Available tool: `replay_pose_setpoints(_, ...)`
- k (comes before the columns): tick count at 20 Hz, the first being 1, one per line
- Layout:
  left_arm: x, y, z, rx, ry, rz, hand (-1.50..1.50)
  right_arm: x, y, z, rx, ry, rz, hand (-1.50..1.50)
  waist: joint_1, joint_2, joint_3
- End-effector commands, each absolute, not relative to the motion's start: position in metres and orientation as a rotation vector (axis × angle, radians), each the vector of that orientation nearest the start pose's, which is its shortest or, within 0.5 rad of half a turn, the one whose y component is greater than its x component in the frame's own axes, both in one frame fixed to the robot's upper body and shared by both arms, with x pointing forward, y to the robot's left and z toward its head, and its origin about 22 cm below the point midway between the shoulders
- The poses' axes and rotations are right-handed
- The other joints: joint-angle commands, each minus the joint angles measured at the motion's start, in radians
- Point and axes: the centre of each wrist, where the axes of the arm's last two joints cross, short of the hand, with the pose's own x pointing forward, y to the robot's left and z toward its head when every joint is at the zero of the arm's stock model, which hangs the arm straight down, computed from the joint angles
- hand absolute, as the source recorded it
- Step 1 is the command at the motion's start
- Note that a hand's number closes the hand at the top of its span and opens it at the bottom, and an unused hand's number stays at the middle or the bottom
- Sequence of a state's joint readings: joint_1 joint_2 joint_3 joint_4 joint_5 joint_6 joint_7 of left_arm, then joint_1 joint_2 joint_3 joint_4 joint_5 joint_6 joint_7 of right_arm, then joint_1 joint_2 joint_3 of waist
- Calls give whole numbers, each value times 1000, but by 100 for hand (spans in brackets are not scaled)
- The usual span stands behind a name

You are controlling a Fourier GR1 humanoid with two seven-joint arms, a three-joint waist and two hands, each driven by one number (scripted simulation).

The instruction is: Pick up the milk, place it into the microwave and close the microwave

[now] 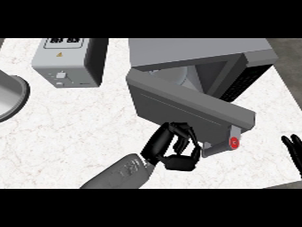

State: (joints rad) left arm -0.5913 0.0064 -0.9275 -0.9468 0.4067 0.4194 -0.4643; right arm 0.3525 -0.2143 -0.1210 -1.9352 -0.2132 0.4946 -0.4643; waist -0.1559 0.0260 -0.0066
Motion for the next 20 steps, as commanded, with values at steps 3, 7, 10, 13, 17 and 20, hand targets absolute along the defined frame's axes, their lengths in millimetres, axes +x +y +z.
replay_pose_setpoints(3,282,10,-9,-311,-1854,-424,150,158,-318,68,284,-2066,366,-150,-28,5,-1)
replay_pose_setpoints(7,292,9,-1,-232,-1859,-314,150,165,-326,84,249,-2100,399,-150,-49,12,-1)
replay_pose_setpoints(10,298,6,5,-186,-1845,-276,-150,166,-332,85,253,-2104,391,-150,-78,16,2)
replay_pose_setpoints(13,309,2,17,-152,-1841,-250,-150,175,-334,99,236,-2131,440,-150,-86,22,2)
replay_pose_setpoints(17,322,5,22,-92,-1788,-187,-150,179,-352,150,-85,-2229,670,150,-112,20,-1)
replay_pose_setpoints(20,330,6,31,-84,-1796,-98,-150,182,-356,162,-160,-2252,702,150,-112,32,-2)
